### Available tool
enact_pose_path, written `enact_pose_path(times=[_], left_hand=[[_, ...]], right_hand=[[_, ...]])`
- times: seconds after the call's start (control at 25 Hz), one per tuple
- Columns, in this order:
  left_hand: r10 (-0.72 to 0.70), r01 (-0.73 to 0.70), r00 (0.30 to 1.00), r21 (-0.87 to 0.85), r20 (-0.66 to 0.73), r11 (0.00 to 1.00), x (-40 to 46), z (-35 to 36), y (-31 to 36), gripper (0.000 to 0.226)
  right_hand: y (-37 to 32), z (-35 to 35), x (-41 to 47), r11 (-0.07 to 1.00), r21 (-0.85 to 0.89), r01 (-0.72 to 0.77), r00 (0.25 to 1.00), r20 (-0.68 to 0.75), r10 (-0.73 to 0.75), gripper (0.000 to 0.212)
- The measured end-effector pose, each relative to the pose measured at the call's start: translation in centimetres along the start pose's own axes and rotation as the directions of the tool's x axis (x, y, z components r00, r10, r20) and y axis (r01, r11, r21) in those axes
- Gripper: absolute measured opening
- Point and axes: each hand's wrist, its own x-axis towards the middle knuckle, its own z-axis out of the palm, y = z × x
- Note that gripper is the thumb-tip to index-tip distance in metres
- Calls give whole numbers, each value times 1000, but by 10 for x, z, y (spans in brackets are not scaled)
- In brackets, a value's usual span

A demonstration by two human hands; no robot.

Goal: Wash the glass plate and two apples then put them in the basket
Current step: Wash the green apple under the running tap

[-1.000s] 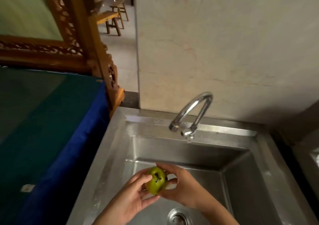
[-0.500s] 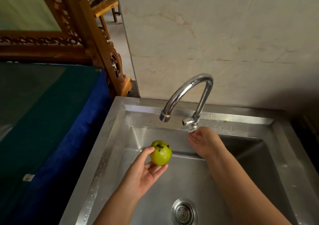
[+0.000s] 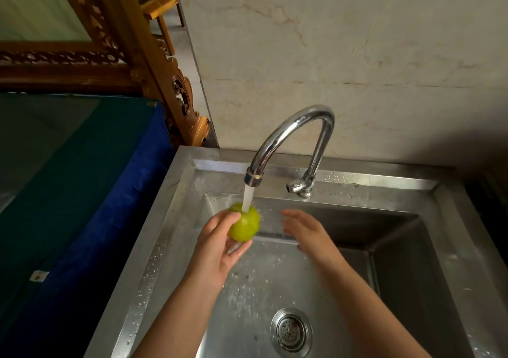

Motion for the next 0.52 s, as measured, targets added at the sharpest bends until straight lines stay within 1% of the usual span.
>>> enact_pose_path(times=[0.08, 0.12, 0.16, 0.2, 0.24, 0.28, 0.32, 0.36, 0.44, 0.48, 0.52], left_hand=[[-35, 35, 999, -62, 11, 997, -1, 1, 2, 10], [-62, 65, 997, -85, 35, 994, -3, 2, 1, 13], [-85, 92, 994, -90, 73, 992, -4, 4, -1, 19], [-100, 109, 988, -81, 115, 991, -5, 5, -4, 25], [-104, 115, 983, -64, 153, 991, -6, 7, -7, 30], [-95, 103, 978, -36, 188, 994, -7, 8, -8, 33], [-73, 72, 973, 13, 217, 997, -7, 9, -8, 34], [-41, 19, 968, 87, 246, 996, -9, 9, -5, 33], [31, -108, 955, 250, 296, 962, -11, 9, 2, 28], [61, -156, 948, 286, 313, 946, -12, 9, 5, 27], [93, -191, 941, 285, 325, 939, -12, 9, 5, 26]], right_hand=[[1, 7, -1, 998, 23, 59, 987, 148, -62, 34], [1, 10, 0, 995, 30, 98, 970, 219, -102, 36], [0, 14, 0, 990, 46, 133, 953, 268, -140, 35], [-1, 17, -1, 984, 69, 162, 944, 279, -175, 30], [-1, 20, -1, 978, 98, 182, 945, 259, -202, 26], [0, 22, -1, 971, 120, 209, 946, 226, -231, 28], [1, 23, -1, 961, 105, 256, 944, 186, -271, 33], [2, 22, 0, 947, 39, 319, 935, 149, -321, 38], [4, 22, -1, 895, -76, 439, 896, 115, -429, 44], [4, 22, -1, 869, -97, 485, 873, 107, -475, 45], [4, 23, -1, 849, -105, 518, 855, 100, -509, 44]])
